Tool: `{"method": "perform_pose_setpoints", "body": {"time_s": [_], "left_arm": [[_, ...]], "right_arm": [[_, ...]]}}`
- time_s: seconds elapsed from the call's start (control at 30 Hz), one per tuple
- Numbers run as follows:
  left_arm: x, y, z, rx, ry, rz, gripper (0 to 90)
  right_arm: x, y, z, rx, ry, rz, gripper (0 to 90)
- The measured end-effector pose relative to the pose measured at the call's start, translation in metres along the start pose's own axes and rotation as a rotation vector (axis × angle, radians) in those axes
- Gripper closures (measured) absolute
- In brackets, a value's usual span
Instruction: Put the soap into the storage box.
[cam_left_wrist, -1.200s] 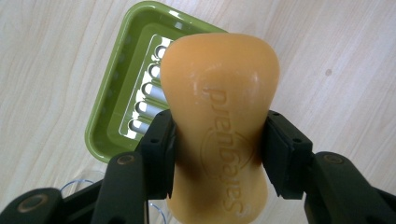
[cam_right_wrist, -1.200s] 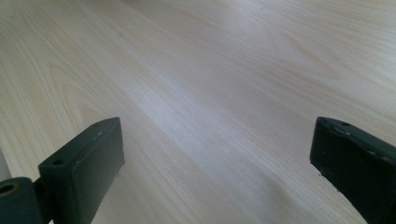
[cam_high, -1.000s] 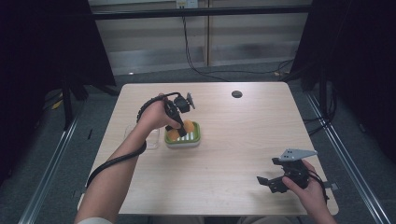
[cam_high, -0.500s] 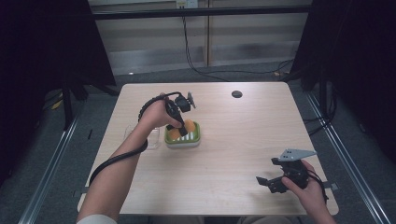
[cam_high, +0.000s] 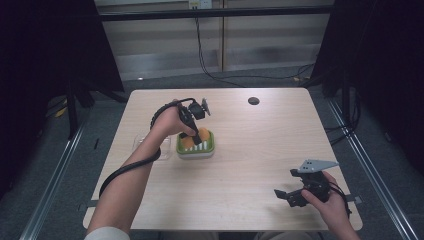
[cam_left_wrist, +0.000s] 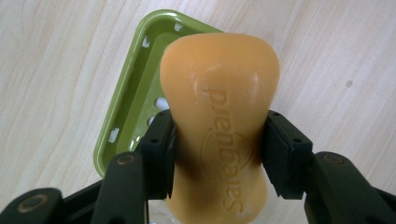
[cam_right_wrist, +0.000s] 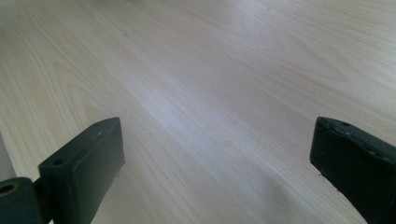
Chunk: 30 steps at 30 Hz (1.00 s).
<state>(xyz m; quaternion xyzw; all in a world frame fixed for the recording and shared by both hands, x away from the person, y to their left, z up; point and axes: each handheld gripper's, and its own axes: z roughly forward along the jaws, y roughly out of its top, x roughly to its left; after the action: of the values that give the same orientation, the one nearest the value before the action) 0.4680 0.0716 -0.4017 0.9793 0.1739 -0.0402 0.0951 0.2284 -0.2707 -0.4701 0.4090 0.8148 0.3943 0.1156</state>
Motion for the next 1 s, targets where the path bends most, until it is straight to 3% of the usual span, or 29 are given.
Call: {"method": "perform_pose_setpoints", "body": {"time_s": [0.07, 0.13, 0.33, 0.4, 0.43, 0.47, 0.6, 0.63, 0.83, 0.87, 1.0], "left_arm": [[0.001, 0.000, 0.001, 0.008, 0.002, 0.009, 50.0], [0.001, 0.000, 0.002, -0.006, -0.001, -0.017, 50.0], [0.005, -0.001, 0.003, 0.006, 0.010, 0.015, 50.0], [0.006, -0.002, 0.004, 0.022, -0.007, 0.022, 50.0], [0.006, -0.002, 0.005, 0.017, -0.007, 0.017, 50.0], [0.006, -0.003, 0.007, 0.011, 0.020, 0.019, 50.0], [0.007, -0.005, 0.011, -0.001, 0.020, -0.011, 50.0], [0.008, -0.004, 0.010, 0.019, 0.019, 0.015, 50.0], [0.008, -0.004, 0.013, 0.006, 0.024, 0.014, 50.0], [0.009, -0.004, 0.012, 0.026, 0.032, 0.043, 50.0], [0.008, -0.003, 0.014, 0.018, 0.041, 0.034, 50.0]], "right_arm": [[0.000, 0.000, 0.000, 0.000, 0.001, 0.000, 2.8], [0.000, 0.000, 0.000, -0.001, 0.000, 0.000, 2.8], [0.000, 0.000, 0.000, 0.001, 0.001, 0.003, 2.8], [0.000, 0.000, 0.000, 0.001, 0.001, 0.003, 2.8], [0.000, 0.000, 0.000, 0.000, 0.001, 0.001, 2.7], [0.000, 0.000, 0.000, 0.001, 0.001, 0.001, 2.7], [0.000, 0.000, 0.000, 0.001, 0.000, 0.000, 2.7], [0.000, 0.000, 0.000, 0.001, 0.000, 0.001, 2.8], [0.000, 0.000, 0.001, 0.009, 0.001, -0.002, 2.8], [0.000, 0.000, 0.001, 0.008, 0.003, -0.005, 2.8], [0.001, 0.000, 0.000, 0.003, 0.004, -0.007, 2.8]]}}
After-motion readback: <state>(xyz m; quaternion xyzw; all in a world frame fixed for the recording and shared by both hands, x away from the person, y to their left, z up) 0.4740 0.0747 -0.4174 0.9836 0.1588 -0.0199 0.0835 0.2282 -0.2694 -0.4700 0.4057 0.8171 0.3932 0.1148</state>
